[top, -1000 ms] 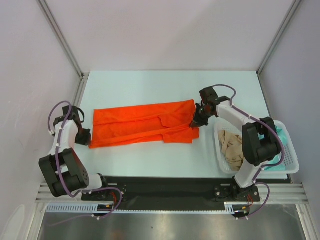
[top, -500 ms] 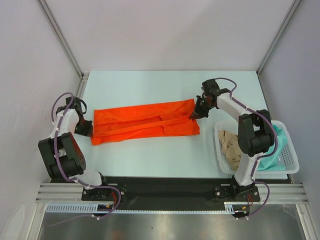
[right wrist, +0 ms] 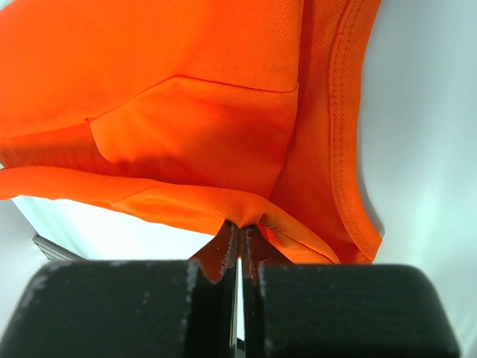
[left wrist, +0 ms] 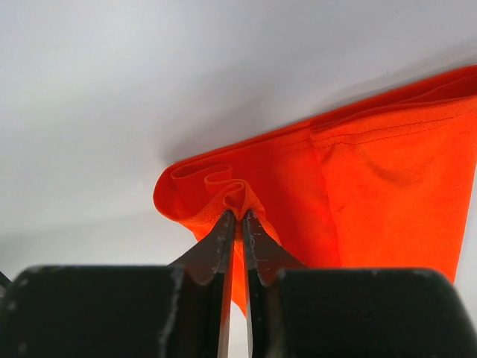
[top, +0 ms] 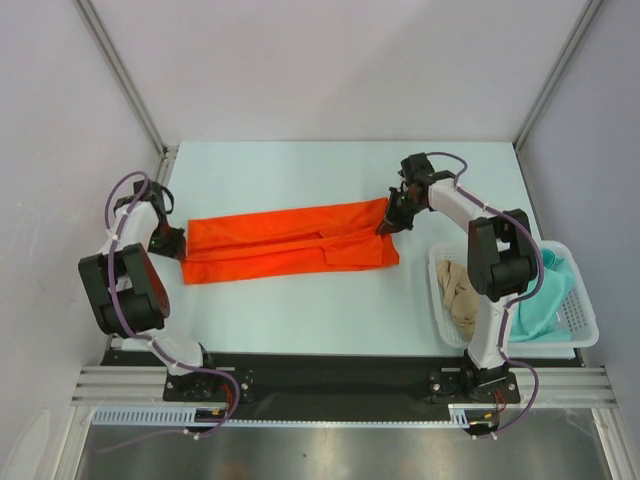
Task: Fold and stack the t-shirts
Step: Fold the tshirt
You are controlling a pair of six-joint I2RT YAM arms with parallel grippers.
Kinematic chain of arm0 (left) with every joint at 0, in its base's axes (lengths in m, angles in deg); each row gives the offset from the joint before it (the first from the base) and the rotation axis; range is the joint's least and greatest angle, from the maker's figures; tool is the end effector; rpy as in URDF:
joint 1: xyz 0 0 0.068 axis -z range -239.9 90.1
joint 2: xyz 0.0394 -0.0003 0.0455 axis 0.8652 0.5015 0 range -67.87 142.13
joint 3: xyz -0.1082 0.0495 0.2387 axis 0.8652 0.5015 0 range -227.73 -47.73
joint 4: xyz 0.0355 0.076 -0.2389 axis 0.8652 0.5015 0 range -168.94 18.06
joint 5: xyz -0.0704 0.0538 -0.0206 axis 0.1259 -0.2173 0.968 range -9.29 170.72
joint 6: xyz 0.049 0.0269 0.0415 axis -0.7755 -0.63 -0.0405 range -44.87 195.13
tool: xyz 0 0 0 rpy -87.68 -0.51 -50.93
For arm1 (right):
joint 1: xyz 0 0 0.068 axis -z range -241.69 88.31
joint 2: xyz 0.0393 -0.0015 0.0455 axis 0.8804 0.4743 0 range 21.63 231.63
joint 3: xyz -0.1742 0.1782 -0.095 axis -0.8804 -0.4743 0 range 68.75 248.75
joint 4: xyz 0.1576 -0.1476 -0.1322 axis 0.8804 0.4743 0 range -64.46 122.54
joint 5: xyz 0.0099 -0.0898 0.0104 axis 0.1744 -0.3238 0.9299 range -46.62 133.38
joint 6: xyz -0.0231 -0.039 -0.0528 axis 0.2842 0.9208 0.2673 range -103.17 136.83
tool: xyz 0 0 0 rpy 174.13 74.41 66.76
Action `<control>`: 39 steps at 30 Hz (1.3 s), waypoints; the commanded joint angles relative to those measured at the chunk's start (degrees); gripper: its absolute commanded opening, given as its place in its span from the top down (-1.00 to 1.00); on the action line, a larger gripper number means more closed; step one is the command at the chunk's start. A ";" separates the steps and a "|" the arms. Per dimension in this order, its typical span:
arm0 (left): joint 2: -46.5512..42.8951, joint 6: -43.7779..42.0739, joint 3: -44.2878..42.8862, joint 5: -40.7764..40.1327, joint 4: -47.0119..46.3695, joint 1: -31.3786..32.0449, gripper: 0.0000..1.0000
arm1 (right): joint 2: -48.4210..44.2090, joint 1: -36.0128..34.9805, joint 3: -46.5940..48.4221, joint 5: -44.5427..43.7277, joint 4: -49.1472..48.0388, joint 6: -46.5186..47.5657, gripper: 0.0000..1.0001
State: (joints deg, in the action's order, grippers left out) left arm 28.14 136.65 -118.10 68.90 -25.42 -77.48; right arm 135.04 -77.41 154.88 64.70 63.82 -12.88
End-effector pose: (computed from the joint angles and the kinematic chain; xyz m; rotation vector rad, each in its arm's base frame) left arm 0.2922 0.1048 0.1945 -1.8586 2.2062 0.1745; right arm 0.3912 0.1314 0.1797 0.2279 2.7963 0.7212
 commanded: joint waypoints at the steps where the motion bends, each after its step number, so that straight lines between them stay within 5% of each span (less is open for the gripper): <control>1: 1.37 1.15 -3.02 -1.02 0.71 0.71 0.75 | 0.76 0.52 2.73 0.04 0.65 1.33 0.98; 30: 10.07 0.01 -10.58 -3.04 2.47 2.38 0.70 | 3.31 1.66 5.01 1.62 0.30 0.71 0.86; 36: 10.17 -1.57 -11.98 -4.26 3.17 2.38 0.24 | 4.01 1.75 7.29 1.44 1.18 0.62 0.64; 37: 9.99 -2.27 -12.77 -4.97 3.52 2.38 -0.10 | 4.10 1.84 7.65 1.18 1.44 0.71 0.57; 39: 9.73 -2.98 -13.65 -6.46 4.66 2.47 -0.41 | 4.63 2.01 8.70 0.48 2.67 1.15 0.52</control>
State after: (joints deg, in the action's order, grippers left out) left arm 38.65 134.96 -128.18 65.93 -22.67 -75.28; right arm 139.21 -75.97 160.30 66.15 65.02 -12.88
